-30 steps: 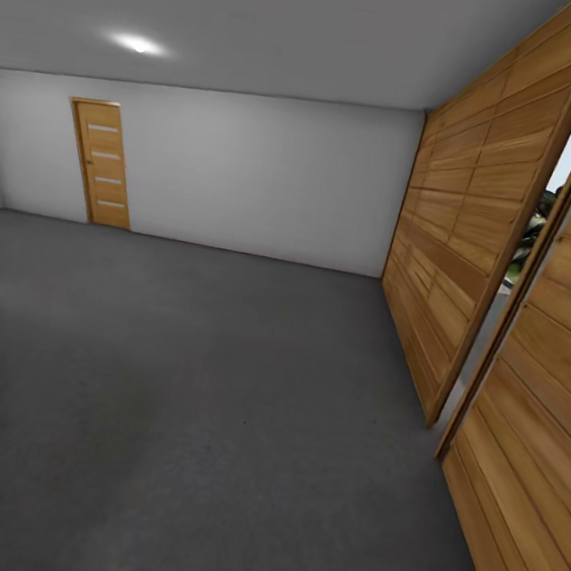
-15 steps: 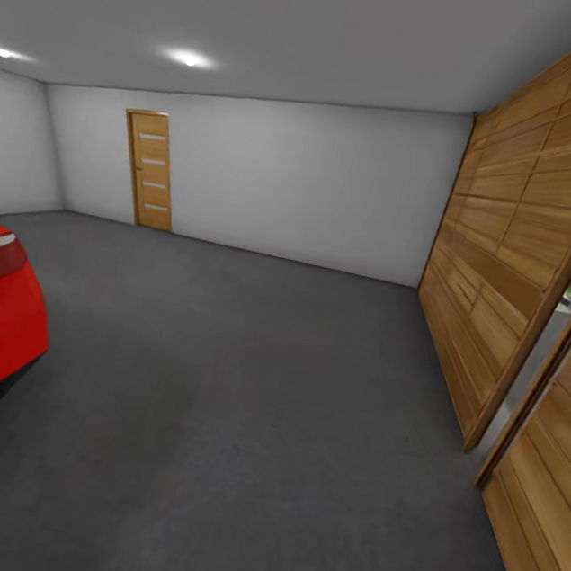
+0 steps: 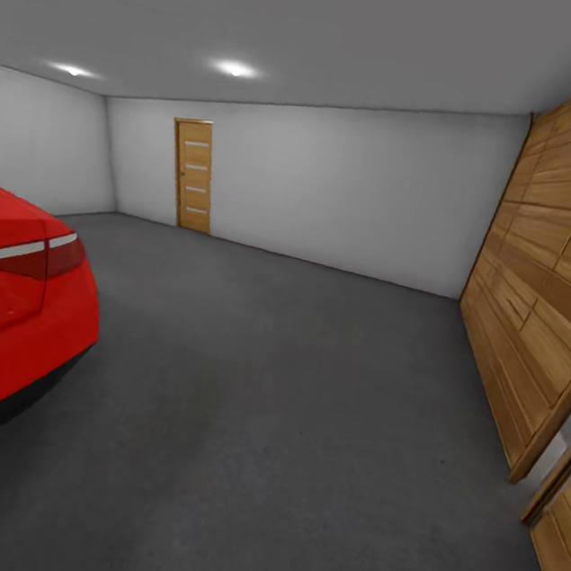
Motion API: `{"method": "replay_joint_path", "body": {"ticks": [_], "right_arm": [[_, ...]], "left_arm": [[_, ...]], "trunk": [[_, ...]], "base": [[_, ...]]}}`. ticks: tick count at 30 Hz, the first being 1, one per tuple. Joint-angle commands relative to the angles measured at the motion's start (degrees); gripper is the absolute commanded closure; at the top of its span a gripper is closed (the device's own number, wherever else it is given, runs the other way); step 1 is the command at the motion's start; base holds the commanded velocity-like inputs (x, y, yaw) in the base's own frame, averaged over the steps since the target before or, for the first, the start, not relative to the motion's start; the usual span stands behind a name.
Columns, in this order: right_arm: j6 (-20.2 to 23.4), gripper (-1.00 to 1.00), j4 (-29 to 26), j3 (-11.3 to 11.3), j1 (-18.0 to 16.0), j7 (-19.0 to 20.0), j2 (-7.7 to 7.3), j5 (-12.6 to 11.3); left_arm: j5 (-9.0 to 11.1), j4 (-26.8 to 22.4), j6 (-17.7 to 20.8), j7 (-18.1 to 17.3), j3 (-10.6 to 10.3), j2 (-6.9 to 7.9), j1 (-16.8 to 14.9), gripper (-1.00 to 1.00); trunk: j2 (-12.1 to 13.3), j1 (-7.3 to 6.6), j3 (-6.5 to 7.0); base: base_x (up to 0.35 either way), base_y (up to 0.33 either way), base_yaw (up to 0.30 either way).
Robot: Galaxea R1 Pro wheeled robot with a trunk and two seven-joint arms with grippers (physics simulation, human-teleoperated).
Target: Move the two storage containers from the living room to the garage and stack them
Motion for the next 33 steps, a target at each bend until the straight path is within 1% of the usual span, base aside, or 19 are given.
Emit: {"method": "replay_joint_path", "body": {"ticks": [1,10,13,23,33], "right_arm": [[-0.3,-1.0,0.1,0.0,0.0,0.0,0.01,0.0],[-0.2,-1.0,0.1,0.0,0.0,-0.1,0.14,0.0],[-0.2,-1.0,0.1,0.0,0.0,-0.1,0.03,0.0],[-0.3,-1.0,0.2,0.0,0.0,0.0,-0.28,-0.1],[-0.1,-1.0,0.2,0.2,0.0,0.0,-0.18,0.0]], "left_arm": [[0.6,0.0,-0.1,0.0,0.0,-0.02,0.0,-1.0],[0.6,0.0,-0.1,0.0,0.0,-0.01,0.0,-1.0],[0.6,0.0,-0.1,0.0,0.0,-0.01,0.0,-1.0],[0.6,0.1,0.5,0.0,0.0,-0.03,0.0,-1.0],[0.7,0.1,0.6,0.0,0.0,-0.1,0.0,-1.0]], "trunk": [[0.0,0.0,-0.04],[0.0,0.0,-0.04],[0.0,0.0,-0.04],[0.0,0.0,-0.04],[0.0,0.0,-0.04]], "base": [[0.0,0.0,0.268],[0.007,0.0,0.265],[0.135,0.0,0.134],[0.292,0.0,0.019],[0.32,0.0,0.0]]}}
